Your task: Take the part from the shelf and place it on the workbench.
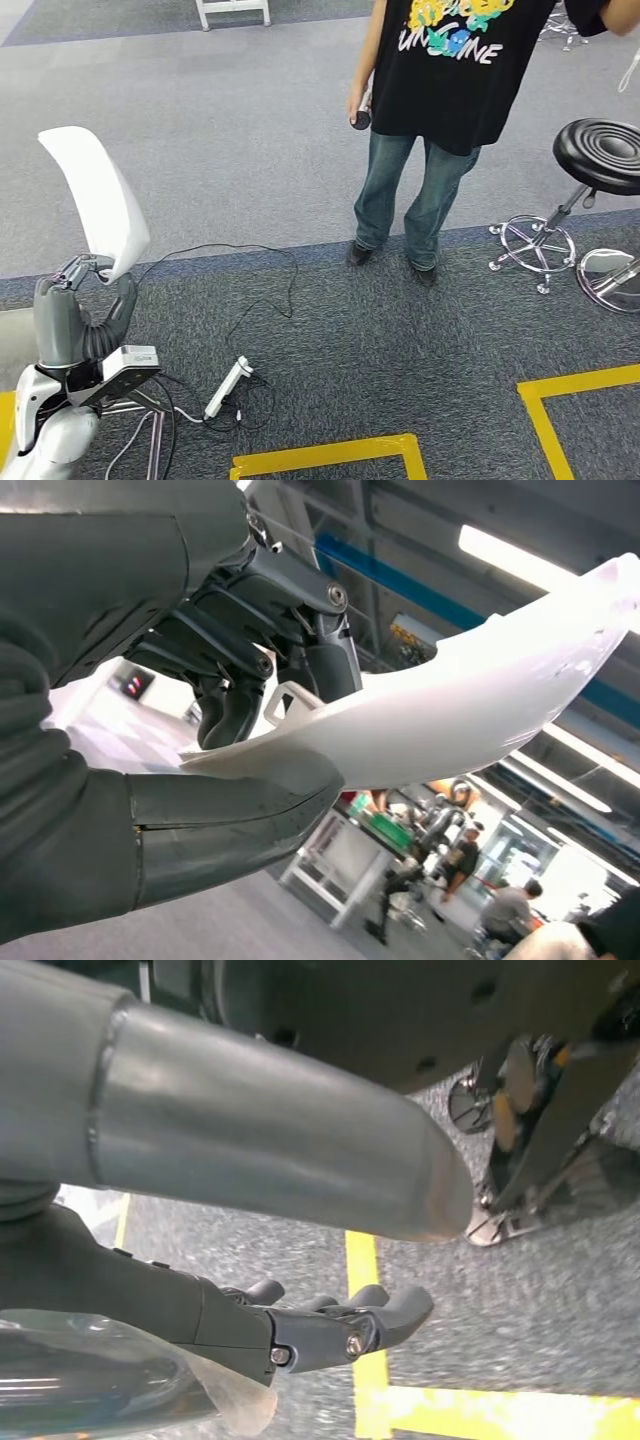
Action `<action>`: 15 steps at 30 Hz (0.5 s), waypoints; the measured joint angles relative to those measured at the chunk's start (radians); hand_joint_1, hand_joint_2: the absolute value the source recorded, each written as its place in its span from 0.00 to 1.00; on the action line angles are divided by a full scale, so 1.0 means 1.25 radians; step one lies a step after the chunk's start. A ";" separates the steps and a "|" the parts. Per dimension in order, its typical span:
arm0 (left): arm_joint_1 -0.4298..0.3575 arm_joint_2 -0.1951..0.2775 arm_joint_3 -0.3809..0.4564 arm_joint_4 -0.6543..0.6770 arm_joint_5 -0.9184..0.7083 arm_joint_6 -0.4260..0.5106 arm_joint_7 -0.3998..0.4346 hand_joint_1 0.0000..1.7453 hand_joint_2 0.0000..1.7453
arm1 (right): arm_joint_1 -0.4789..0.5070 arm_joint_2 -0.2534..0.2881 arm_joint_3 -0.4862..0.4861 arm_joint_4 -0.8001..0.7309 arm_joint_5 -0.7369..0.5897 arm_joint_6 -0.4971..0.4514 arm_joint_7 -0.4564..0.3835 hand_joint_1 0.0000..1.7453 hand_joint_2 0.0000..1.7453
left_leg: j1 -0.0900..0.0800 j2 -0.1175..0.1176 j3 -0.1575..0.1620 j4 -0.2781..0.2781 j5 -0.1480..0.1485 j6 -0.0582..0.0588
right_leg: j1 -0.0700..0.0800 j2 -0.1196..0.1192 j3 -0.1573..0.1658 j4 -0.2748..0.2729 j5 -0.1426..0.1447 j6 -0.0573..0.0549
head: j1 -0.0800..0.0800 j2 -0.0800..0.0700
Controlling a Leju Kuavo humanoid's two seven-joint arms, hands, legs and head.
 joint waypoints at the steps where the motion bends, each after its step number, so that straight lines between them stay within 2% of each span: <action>1: -0.001 0.000 0.000 0.000 0.000 0.000 0.000 1.00 1.00 | 0.000 0.002 0.000 -0.003 0.001 0.003 0.000 0.00 0.00 | 0.000 -0.007 -0.004 0.002 0.000 -0.003 | 0.001 0.000 0.004 -0.003 -0.003 -0.002 | 0.000 0.000; 5: 0.000 0.000 -0.001 0.000 0.000 0.001 -0.001 1.00 1.00 | 0.000 0.004 0.000 -0.008 0.003 0.006 0.001 0.00 0.00 | 0.003 -0.014 -0.005 0.001 0.003 -0.007 | 0.003 -0.007 0.003 0.000 -0.004 -0.006 | 0.001 0.000; 6: -0.002 0.001 0.000 0.001 0.002 0.001 -0.002 1.00 1.00 | 0.001 0.009 0.000 -0.016 0.004 0.012 0.002 0.00 0.00 | 0.002 0.004 -0.016 0.023 -0.010 -0.012 | 0.004 -0.020 0.005 -0.001 -0.004 -0.012 | -0.002 0.000; 7: -0.004 0.002 -0.001 0.003 0.004 0.001 -0.002 1.00 1.00 | 0.001 0.014 -0.001 -0.026 0.006 0.017 0.004 0.00 0.00 | 0.002 0.026 -0.039 0.072 -0.035 -0.017 | 0.005 -0.039 0.008 -0.003 -0.005 -0.019 | -0.005 0.000; 9: -0.008 0.002 -0.001 0.009 0.007 0.001 -0.004 1.00 1.00 | 0.002 0.024 -0.003 -0.047 0.009 0.029 0.006 0.00 0.00 | 0.002 0.074 -0.100 0.198 -0.090 -0.025 | 0.009 -0.082 0.013 -0.005 -0.008 -0.033 | -0.010 0.000; 10: -0.009 0.002 -0.001 0.012 0.007 0.001 -0.004 1.00 1.00 | 0.002 0.026 -0.004 -0.051 0.009 0.030 0.006 0.00 0.00 | 0.003 0.080 -0.117 0.234 -0.098 -0.025 | 0.012 -0.096 0.014 -0.005 -0.009 -0.035 | -0.010 0.000; 11: -0.010 0.002 -0.001 0.015 0.007 0.001 -0.004 1.00 1.00 | 0.002 0.027 -0.005 -0.053 0.009 0.031 0.006 0.00 0.00 | 0.002 0.081 -0.114 0.227 -0.086 -0.023 | 0.013 -0.107 0.015 -0.005 -0.011 -0.035 | -0.010 0.000; 12: -0.011 0.002 -0.001 0.018 0.007 0.001 -0.004 1.00 1.00 | 0.001 0.029 -0.006 -0.055 0.009 0.031 0.006 0.00 0.00 | 0.001 0.086 -0.094 0.188 -0.061 -0.019 | 0.015 -0.117 0.018 -0.005 -0.013 -0.035 | -0.010 0.000; 13: -0.014 0.002 -0.001 0.020 0.007 0.000 -0.005 1.00 1.00 | 0.001 0.031 -0.007 -0.056 0.009 0.032 0.006 0.00 0.00 | -0.002 0.100 -0.064 0.131 -0.033 -0.014 | 0.017 -0.127 0.021 -0.005 -0.015 -0.035 | -0.010 0.000; 15: -0.023 0.002 -0.002 0.024 0.007 0.000 -0.006 1.00 1.00 | 0.000 0.035 -0.007 -0.057 0.009 0.034 0.006 0.00 0.00 | -0.014 0.143 -0.014 0.035 -0.005 -0.002 | 0.022 -0.145 0.026 -0.005 -0.020 -0.031 | -0.010 0.000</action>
